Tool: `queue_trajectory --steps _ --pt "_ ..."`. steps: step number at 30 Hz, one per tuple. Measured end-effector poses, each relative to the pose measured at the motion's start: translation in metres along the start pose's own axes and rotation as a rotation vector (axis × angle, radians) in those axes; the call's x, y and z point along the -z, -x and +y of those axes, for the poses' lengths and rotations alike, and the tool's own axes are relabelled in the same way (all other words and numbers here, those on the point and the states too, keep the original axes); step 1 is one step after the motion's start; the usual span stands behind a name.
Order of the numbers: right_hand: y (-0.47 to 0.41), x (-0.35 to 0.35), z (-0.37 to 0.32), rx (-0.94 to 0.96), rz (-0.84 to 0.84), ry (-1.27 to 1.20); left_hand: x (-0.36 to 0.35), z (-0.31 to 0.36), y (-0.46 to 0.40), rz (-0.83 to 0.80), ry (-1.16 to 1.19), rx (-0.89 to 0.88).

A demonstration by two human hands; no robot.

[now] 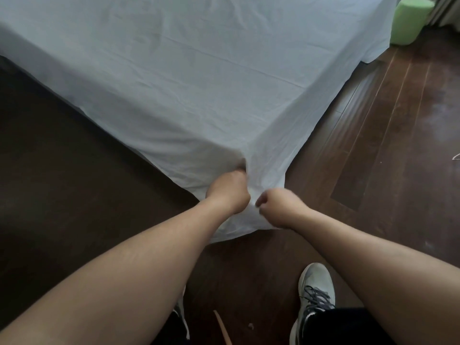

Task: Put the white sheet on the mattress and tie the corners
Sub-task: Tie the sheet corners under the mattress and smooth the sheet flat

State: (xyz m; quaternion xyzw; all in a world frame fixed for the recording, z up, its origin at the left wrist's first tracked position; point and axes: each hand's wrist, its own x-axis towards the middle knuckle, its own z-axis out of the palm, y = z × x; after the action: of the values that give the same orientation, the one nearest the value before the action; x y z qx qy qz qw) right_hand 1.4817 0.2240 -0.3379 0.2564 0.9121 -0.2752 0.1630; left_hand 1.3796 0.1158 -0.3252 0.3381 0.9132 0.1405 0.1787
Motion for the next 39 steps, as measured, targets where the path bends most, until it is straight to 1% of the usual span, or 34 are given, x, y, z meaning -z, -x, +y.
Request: queue_trajectory --steps 2,3,4,6,8,10,14,18,22,27,29,31,33,35,37,39 --pt "-0.001 0.011 0.0 -0.059 0.248 -0.245 -0.001 -0.002 0.001 -0.001 -0.002 0.007" --pt "-0.002 0.018 -0.003 -0.064 0.301 -0.357 -0.002 -0.003 0.0 0.002 0.001 0.008" --pt "-0.004 0.022 -0.008 -0.062 0.304 -0.434 -0.002 -0.004 0.001 0.003 0.008 0.007" --pt "-0.005 0.026 -0.021 -0.075 0.239 -0.502 -0.003 -0.006 0.001 -0.019 0.024 0.001" --pt "-0.006 0.026 -0.031 -0.092 0.193 -0.443 -0.006 -0.006 0.0 -0.047 0.0 -0.022" --pt "-0.01 0.023 -0.038 -0.096 0.201 -0.376 -0.013 -0.008 0.0 -0.052 -0.034 -0.009" --pt "-0.015 0.021 -0.044 -0.08 0.208 -0.303 -0.02 -0.017 0.006 0.016 -0.023 0.066" --pt "-0.021 0.02 -0.046 -0.107 0.188 -0.254 -0.018 -0.02 0.009 0.072 0.004 0.026" --pt "-0.023 0.021 -0.046 -0.103 0.166 -0.273 -0.016 -0.017 0.011 0.077 0.024 0.01" --pt "-0.02 0.022 -0.045 -0.09 0.174 -0.342 -0.015 -0.016 0.009 0.008 0.079 0.021" --pt "-0.018 0.022 -0.046 -0.1 0.181 -0.399 -0.018 -0.016 0.011 -0.046 0.102 0.042" --pt "-0.019 0.021 -0.046 -0.116 0.173 -0.448 -0.024 -0.019 0.014 -0.092 0.057 0.058" --pt "-0.018 0.023 -0.046 -0.132 0.165 -0.497 -0.03 -0.025 0.014 -0.072 0.001 0.078" --pt "-0.017 0.023 -0.046 -0.148 0.129 -0.545 -0.032 -0.031 0.012 -0.072 -0.015 0.089" --pt "-0.015 0.019 -0.047 -0.188 0.036 -0.524 -0.032 -0.032 0.011 -0.132 0.004 0.053" --pt "-0.015 0.009 -0.045 -0.253 -0.02 -0.468 -0.031 -0.032 0.011 -0.207 0.041 0.003"
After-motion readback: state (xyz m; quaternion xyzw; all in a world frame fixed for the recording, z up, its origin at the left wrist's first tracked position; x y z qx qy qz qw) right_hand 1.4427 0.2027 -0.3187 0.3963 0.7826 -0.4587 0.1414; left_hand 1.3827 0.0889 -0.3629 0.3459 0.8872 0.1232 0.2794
